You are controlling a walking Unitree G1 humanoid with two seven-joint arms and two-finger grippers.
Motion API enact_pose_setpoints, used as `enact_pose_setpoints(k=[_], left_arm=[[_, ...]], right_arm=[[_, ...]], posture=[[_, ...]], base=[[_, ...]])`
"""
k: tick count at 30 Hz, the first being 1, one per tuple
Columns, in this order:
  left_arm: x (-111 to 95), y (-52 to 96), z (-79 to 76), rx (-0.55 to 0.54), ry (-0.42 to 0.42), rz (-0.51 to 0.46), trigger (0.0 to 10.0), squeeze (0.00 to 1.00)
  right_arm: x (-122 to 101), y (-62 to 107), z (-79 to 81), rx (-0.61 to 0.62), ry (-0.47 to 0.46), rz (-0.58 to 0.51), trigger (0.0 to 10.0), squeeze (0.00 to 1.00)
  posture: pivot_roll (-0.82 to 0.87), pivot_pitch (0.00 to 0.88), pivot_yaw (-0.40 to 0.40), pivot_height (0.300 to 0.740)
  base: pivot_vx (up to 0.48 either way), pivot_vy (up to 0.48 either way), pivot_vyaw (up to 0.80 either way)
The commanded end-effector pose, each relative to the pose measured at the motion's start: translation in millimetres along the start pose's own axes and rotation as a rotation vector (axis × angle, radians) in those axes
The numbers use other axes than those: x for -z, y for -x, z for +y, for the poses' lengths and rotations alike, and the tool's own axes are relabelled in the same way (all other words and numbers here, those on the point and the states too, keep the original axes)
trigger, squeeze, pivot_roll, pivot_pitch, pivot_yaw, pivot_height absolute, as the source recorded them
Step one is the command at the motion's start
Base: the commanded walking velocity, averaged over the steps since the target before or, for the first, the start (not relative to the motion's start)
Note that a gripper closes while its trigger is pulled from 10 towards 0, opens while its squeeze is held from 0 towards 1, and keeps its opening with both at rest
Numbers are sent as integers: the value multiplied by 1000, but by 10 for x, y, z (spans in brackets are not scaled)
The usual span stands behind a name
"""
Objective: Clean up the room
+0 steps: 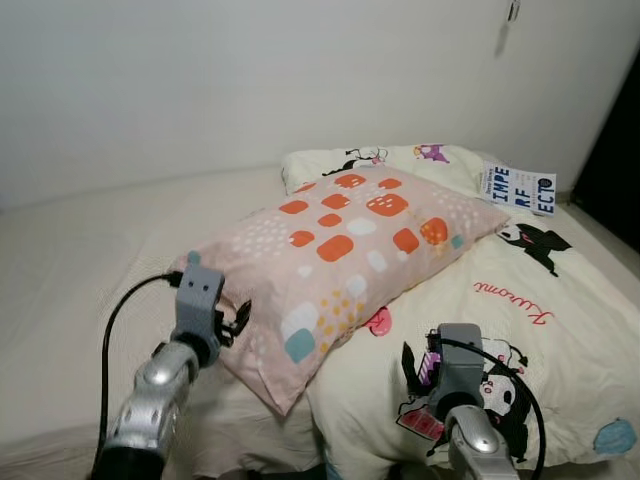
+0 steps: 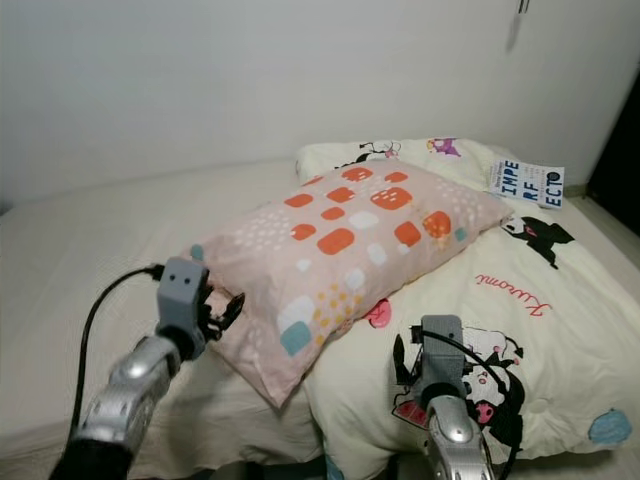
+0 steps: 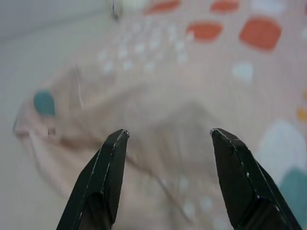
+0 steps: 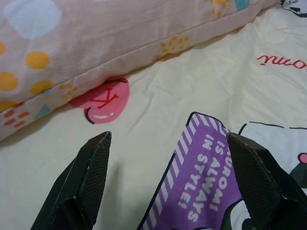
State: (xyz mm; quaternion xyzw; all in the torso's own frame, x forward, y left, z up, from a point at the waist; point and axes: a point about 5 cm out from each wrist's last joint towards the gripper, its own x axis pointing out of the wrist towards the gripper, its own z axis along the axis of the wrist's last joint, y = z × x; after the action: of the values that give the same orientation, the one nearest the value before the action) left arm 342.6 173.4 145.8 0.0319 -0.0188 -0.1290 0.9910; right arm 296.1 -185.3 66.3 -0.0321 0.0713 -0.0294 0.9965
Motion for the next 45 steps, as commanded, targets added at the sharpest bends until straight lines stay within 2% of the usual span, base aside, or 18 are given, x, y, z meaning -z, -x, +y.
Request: enact_pose_setpoints(k=[1, 4, 5, 8, 11, 12, 15, 17, 19, 20, 23, 31, 33, 35, 36, 37, 38, 45], left_arm=[[99, 30, 70, 1, 16, 52, 10000, 0], [34, -74, 104, 45, 69, 55, 10000, 0], [-20, -140, 154, 47, 125, 50, 10000, 0], [-70, -194, 198, 45, 163, 43, 10000, 0], [-201, -311, 274, 45, 245, 22, 10000, 0], [-341, -450, 298, 55, 310, 22, 10000, 0], [-386, -491, 297, 59, 324, 24, 10000, 0], [-429, -555, 321, 23, 399, 45, 10000, 0], [-440, -569, 334, 7, 430, 49, 10000, 0], [-454, -580, 361, -15, 458, 46, 10000, 1000], [-472, -596, 412, -65, 540, 42, 10000, 1000], [-470, -621, 399, -95, 612, 59, 10000, 1000], [-458, -628, 384, -104, 648, 63, 10000, 1000], [-399, -636, 329, -113, 742, 82, 10000, 1000], [-399, -636, 329, -113, 742, 82, 10000, 1000], [-362, -640, 282, -102, 784, 91, 10000, 388], [-327, -642, 239, -94, 817, 101, 10000, 0], [-217, -643, 124, -85, 853, 145, 10000, 0]], right_arm=[[21, 10, 8, -1, -16, 4, 10000, 0], [7, -1, -6, 0, -11, 5, 10000, 0], [-7, -9, -14, -1, -11, 3, 10000, 0], [-18, -17, -19, -2, -13, 2, 10000, 0], [-39, -25, -24, -7, -14, 1, 10000, 0], [-49, -32, -16, -16, -24, 9, 10000, 0], [-55, -33, -12, -18, -32, 11, 10000, 0], [-76, -28, 4, -17, -46, 11, 10000, 0], [-82, -24, 10, -16, -51, 10, 10000, 0], [-88, -20, 17, -15, -53, 10, 10000, 0], [-99, -1, 41, -13, -62, 9, 10000, 0], [-93, 40, 83, -17, -76, 14, 10000, 0], [-83, 53, 99, -19, -80, 18, 10000, 0], [-64, 70, 120, -24, -86, 28, 10000, 0], [-64, 70, 120, -24, -86, 28, 10000, 0], [-58, 76, 123, -26, -89, 32, 10000, 0], [-55, 79, 125, -26, -90, 34, 10000, 0], [-62, 90, 128, -26, -94, 42, 10000, 0]], posture=[[0, 141, 59, 582], [5, 155, 53, 582], [5, 168, 53, 582], [5, 168, 53, 582], [9, 196, 49, 582], [10, 220, 51, 582], [9, 232, 54, 582], [0, 264, 70, 582], [-1, 269, 72, 582], [-6, 286, 79, 582], [-9, 308, 86, 582], [-15, 337, 97, 582], [-14, 341, 97, 582], [-15, 343, 99, 582], [-15, 343, 99, 582], [-16, 343, 99, 582], [-17, 343, 99, 582], [-20, 345, 97, 582]], base=[[0, 0, 0], [0, 0, 0], [0, 0, 0], [0, 0, 0], [0, 0, 0], [0, 0, 0], [0, 0, 0], [0, 0, 0], [0, 0, 0], [0, 0, 0], [0, 0, 0], [0, 0, 0], [0, 0, 0], [0, 0, 0], [0, 0, 0], [0, 0, 0], [0, 0, 0], [0, 0, 0]])
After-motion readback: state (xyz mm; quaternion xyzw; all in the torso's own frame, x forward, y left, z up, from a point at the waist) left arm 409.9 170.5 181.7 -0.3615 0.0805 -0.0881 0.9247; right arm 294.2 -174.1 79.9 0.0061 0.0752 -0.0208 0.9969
